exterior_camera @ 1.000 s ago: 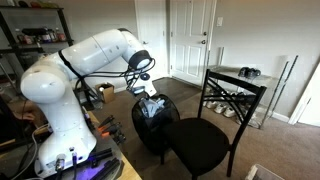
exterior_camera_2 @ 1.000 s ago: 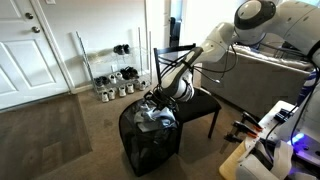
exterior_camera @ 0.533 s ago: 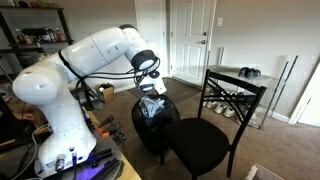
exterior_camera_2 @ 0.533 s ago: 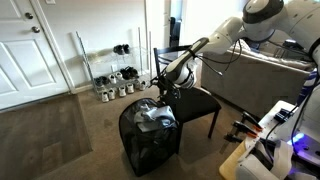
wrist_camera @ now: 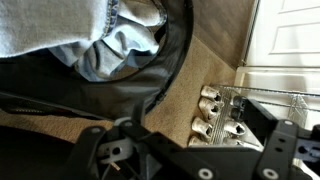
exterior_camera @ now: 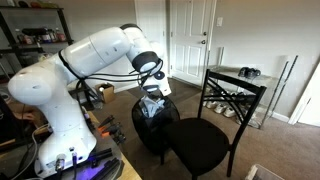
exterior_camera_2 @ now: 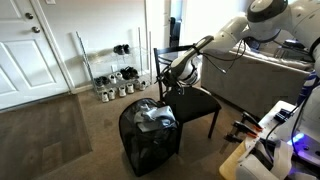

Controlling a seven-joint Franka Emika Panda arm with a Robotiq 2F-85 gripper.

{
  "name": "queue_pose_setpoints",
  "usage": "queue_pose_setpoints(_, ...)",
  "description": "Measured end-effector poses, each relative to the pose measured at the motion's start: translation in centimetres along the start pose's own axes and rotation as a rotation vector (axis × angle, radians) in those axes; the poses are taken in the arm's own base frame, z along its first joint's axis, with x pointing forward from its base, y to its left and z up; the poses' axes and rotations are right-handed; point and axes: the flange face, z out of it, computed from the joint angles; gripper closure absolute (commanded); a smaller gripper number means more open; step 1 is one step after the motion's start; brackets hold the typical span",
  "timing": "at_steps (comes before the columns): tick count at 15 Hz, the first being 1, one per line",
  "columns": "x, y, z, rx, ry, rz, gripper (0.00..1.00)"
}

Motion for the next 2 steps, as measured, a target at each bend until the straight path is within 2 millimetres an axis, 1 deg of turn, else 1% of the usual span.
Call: queue_pose_setpoints(2, -0.14, -0.05, 0.02, 0.001, -0.002, 0.0, 0.0)
